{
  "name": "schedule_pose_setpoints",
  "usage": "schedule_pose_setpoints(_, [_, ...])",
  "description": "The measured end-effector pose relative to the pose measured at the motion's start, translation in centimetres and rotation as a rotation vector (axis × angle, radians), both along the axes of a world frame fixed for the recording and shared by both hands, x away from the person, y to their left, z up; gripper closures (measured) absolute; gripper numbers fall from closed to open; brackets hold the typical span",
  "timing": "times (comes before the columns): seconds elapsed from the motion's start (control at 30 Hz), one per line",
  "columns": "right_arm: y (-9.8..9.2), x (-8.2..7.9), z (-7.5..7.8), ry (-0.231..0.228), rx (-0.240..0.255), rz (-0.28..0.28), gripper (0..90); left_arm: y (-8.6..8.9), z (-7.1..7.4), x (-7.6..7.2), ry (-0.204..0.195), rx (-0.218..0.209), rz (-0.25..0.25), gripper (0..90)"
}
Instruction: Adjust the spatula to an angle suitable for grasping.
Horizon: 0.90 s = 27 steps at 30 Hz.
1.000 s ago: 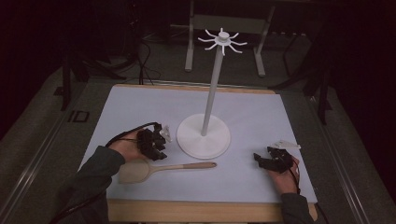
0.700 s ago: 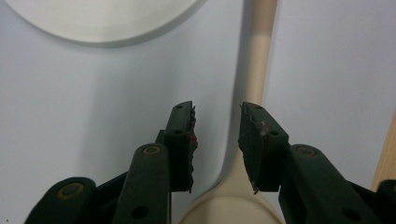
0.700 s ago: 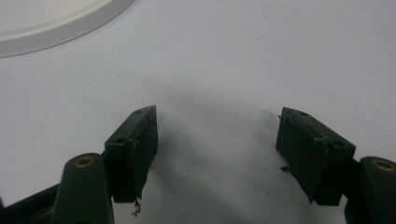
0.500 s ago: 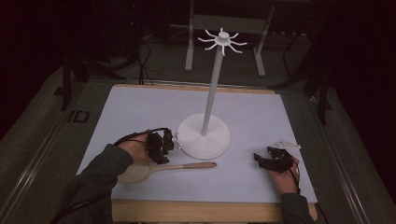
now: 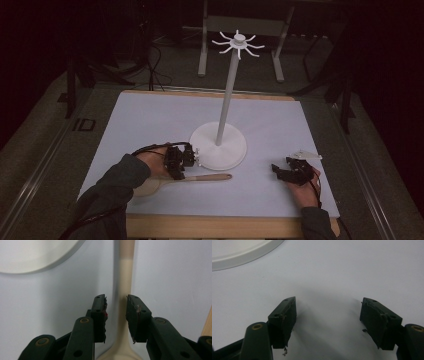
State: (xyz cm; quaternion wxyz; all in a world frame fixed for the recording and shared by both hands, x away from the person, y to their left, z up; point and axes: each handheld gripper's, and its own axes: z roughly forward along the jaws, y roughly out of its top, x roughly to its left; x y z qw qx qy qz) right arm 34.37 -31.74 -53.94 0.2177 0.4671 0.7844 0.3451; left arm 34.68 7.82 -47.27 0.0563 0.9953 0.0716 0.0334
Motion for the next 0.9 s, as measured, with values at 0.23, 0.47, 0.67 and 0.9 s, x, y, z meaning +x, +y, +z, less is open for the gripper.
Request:
schedule_pose_setpoints(0.23, [0.0, 0.0, 0.0, 0.0, 0.0, 0.0, 29.3, -0.5, -0.8, 0.1, 0.036, 0.005, 0.008, 70.2])
schedule_pose_setpoints(0.47, [0.0, 0.0, 0.0, 0.0, 0.0, 0.0, 29.2, -0.6, -1.4, 0.2, 0.065, 0.011, 0.015, 76.0])
schedule_pose_setpoints(0.67, [0.0, 0.0, 0.0, 0.0, 0.0, 0.001, 29.3, -0.5, -1.6, 0.1, 0.069, 0.003, 0.021, 76.7])
schedule_pose_setpoints(0.9, [0.0, 0.0, 0.0, 0.0, 0.0, 0.001, 29.2, -0.3, -2.5, 0.1, 0.069, 0.07, 0.016, 75.1])
